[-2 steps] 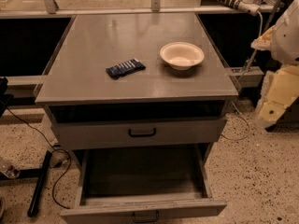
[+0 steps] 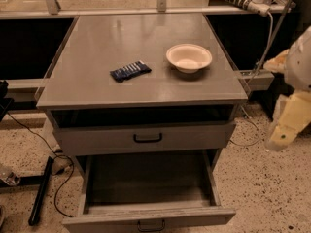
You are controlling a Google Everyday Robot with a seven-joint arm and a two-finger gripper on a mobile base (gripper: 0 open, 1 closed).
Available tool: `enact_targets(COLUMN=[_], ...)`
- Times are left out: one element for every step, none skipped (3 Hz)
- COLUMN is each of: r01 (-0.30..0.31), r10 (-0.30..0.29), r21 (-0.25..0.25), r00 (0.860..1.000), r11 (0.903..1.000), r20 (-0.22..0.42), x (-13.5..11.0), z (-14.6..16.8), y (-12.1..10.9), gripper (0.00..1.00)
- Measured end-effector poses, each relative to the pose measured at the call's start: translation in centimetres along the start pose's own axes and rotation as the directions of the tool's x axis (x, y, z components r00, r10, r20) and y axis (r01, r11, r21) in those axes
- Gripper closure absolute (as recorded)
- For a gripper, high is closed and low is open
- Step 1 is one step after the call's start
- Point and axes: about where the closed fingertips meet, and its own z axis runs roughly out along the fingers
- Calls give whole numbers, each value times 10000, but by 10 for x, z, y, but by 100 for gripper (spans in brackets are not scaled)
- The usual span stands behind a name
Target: Close middle drawer
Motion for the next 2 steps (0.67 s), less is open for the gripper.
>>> enact_targets(r01=[-271, -287], r10=[287, 335], r21=[-391, -671], r00=[9988, 9968], r11=[9989, 9973], r20=[408, 720], x=[22, 36], z=[33, 64], y=[24, 51], gripper=[0, 2])
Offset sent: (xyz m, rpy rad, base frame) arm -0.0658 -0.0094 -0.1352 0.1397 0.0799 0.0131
